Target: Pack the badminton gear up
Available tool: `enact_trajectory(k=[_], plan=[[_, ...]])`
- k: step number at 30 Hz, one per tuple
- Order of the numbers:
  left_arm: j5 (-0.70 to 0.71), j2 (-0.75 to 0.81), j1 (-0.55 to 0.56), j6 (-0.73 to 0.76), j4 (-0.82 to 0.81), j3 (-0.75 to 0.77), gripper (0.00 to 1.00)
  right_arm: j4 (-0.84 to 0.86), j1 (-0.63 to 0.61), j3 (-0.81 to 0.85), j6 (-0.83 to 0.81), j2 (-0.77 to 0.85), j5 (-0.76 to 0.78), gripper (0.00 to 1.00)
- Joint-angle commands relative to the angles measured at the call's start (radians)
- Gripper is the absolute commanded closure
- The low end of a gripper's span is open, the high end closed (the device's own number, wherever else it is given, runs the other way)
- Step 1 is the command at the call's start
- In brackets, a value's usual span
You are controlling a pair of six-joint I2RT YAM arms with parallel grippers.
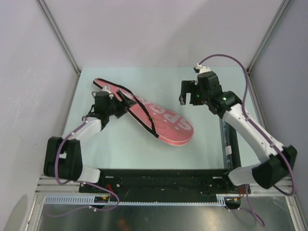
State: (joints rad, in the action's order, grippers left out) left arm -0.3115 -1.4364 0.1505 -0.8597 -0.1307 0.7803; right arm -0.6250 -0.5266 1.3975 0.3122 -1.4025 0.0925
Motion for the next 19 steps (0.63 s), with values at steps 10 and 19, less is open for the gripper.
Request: enact_trajectory(k=[10,19], plan=[[0.14,0.606,0.001,0.295,0.548,0.183,0.2,-0.001,0.037,-0.012,-0.105,0.506,0.297,0.0],[0.031,0.651,0.109,0.461,0.525,0.586,0.21,0.094,0.039,-0.037,-0.263,0.75,0.286,0.0]])
